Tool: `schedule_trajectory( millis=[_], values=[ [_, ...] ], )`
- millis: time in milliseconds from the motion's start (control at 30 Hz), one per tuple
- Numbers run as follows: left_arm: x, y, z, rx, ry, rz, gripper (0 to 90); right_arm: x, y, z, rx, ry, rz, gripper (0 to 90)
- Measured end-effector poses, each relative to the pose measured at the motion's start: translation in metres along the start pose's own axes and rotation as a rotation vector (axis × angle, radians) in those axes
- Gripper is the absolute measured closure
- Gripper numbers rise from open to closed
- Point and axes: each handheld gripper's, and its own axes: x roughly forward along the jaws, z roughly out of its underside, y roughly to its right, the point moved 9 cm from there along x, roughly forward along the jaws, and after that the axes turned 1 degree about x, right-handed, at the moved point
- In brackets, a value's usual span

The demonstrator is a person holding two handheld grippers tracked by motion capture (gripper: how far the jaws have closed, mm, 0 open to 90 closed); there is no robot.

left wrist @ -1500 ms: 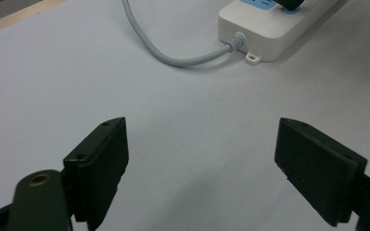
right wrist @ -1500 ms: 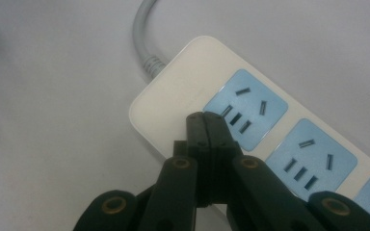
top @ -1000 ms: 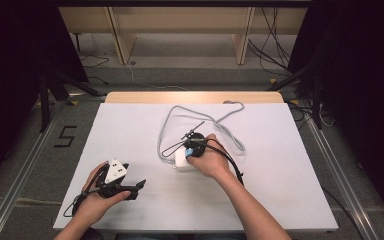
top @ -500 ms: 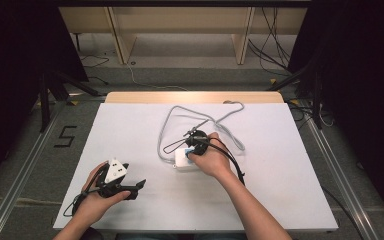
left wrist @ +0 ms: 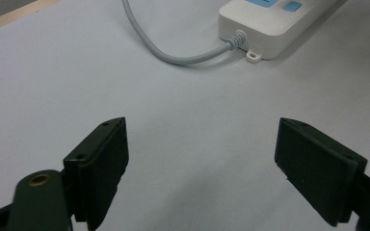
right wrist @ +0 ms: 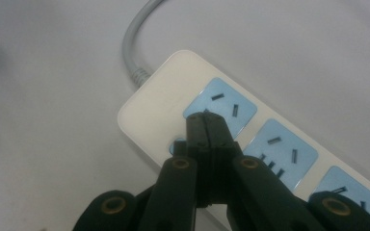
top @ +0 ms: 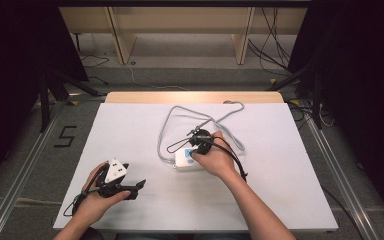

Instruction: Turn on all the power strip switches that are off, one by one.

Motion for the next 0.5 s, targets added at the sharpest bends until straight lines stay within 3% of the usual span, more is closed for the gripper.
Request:
schedule_trajectory(
  millis=[500],
  values=[
    [0.000, 0.000, 0.000, 0.000, -0.001, -0.002, 19.0, -0.008, 0.013, 0.006, 0.027, -0.011, 0.017, 90.0]
  ],
)
